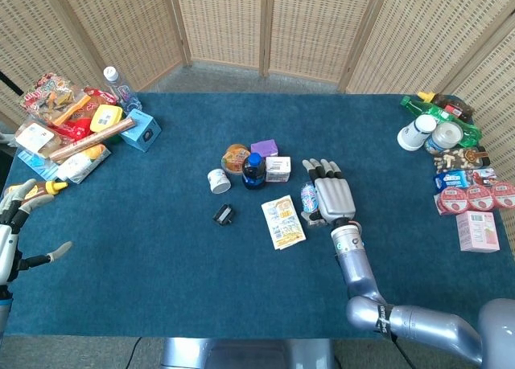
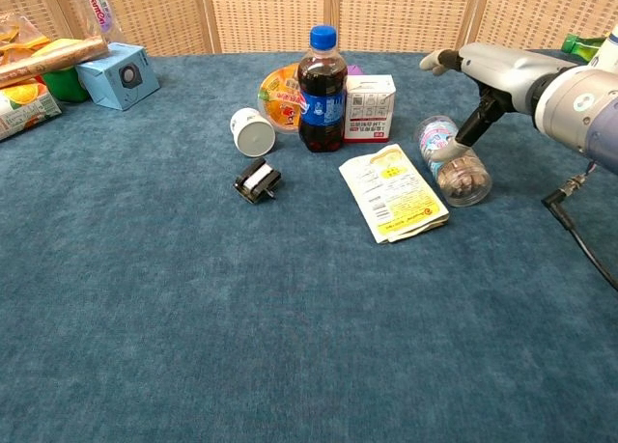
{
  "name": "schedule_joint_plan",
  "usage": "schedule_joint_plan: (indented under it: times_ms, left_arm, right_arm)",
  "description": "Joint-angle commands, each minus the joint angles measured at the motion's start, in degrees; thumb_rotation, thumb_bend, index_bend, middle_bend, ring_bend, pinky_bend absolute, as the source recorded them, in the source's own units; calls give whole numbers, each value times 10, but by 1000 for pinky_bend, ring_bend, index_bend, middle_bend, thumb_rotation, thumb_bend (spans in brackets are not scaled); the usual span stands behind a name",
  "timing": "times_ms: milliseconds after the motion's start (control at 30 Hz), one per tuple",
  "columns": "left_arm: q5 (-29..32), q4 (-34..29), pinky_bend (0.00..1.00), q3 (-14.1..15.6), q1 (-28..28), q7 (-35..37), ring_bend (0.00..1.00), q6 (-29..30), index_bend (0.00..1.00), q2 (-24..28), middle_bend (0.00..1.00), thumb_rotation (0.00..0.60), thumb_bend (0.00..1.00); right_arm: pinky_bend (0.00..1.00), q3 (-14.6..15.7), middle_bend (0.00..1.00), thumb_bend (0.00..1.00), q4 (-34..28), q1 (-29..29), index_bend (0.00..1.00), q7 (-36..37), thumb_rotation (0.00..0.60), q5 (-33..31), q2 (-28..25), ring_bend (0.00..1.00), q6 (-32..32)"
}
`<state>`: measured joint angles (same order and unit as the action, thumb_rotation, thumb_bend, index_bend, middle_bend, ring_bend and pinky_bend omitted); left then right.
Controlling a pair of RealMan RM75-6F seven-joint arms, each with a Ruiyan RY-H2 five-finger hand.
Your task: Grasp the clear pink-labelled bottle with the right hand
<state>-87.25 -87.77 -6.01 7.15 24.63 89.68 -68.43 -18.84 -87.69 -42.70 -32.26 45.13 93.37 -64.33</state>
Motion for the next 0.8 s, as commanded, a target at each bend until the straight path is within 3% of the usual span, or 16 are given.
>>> schedule_joint_plan:
  times_ms: [33, 800]
  left_arm:
    - [1, 0, 0, 0, 0, -1, 0, 0, 246, 0, 0, 600, 172]
    - [-4, -1, 0, 0, 0, 0, 0, 3, 247, -1, 0, 600, 172]
  right_arm:
    - [0, -1, 0, 129, 4, 0, 0, -3, 600, -15, 3, 0, -5]
    - [0, 9, 0, 137, -43, 5, 0, -67, 600, -106, 4, 0, -59]
